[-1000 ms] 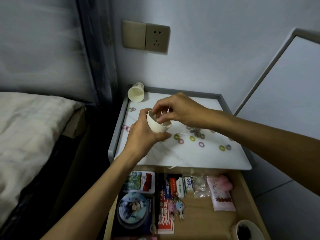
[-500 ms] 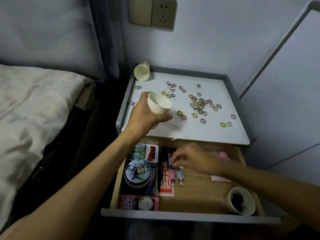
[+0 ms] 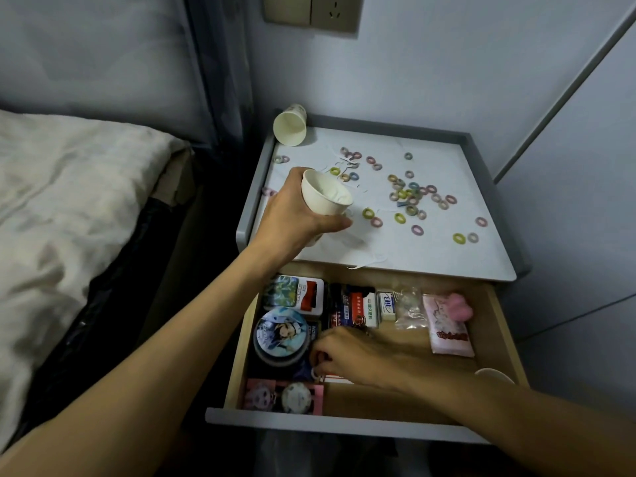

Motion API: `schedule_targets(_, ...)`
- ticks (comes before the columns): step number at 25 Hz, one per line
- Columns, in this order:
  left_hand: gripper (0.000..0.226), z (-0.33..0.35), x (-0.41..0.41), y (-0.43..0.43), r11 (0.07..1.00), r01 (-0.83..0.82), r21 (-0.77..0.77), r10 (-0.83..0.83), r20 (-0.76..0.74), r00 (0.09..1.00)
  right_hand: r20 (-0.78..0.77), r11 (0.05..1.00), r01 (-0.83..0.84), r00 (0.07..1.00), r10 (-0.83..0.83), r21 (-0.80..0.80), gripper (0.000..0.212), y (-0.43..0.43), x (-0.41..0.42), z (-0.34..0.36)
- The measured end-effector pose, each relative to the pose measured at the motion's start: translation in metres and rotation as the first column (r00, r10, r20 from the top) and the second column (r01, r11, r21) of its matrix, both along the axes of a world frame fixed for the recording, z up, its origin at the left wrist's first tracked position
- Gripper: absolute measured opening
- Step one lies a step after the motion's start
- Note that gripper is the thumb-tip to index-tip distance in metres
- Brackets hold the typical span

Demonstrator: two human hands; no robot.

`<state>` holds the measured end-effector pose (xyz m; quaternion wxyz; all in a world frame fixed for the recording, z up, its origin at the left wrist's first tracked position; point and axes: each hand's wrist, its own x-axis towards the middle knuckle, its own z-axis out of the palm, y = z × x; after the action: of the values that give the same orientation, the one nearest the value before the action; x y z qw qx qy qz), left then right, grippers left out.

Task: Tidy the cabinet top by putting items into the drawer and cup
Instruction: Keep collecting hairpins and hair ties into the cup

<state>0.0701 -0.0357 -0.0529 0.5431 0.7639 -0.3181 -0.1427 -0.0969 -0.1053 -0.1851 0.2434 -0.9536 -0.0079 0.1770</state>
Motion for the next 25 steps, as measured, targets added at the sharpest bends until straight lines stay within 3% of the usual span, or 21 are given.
schedule_targets(6,0.077,0.003,0.001,-0.002,1.0,-0.021,-0.017,0.021,-0.027,0.999,0.02,0.978,0.147,0.988,-0.152,0.15,0.013,-0.026,-0.006,0.037)
schedule_targets(9,0.071,0.007,0.002,-0.002,0.999,-0.035,-0.028,0.035,-0.028,0.999,0.181,0.985,0.128,0.972,-0.148,0.118,0.01,-0.053,-0.007,0.082)
schedule_targets(12,0.07,0.006,0.002,-0.002,0.999,-0.045,-0.019,0.044,-0.015,0.999,0.32,0.938,0.283,0.886,-0.335,0.198,0.01,-0.092,0.009,0.117)
schedule_targets(14,0.072,0.006,0.001,-0.001,0.999,-0.051,-0.021,0.05,-0.018,0.999,0.402,0.893,0.417,0.798,-0.448,0.167,0.014,-0.123,0.027,0.127)
schedule_targets(18,0.075,0.01,0.006,-0.001,0.995,-0.096,-0.018,0.095,-0.022,0.995,0.491,0.898,0.435,0.798,-0.35,-0.068,0.021,-0.148,0.041,0.125)
schedule_targets(22,0.075,0.013,0.012,-0.004,0.992,-0.124,-0.023,0.123,-0.031,0.992,0.305,0.981,0.178,0.941,-0.147,-0.077,0.025,-0.126,0.034,0.111)
schedule_targets(25,0.074,0.016,0.013,-0.007,0.991,-0.132,-0.035,0.13,-0.05,0.99,0.291,0.985,0.157,0.948,-0.129,-0.076,0.018,-0.122,0.037,0.098)
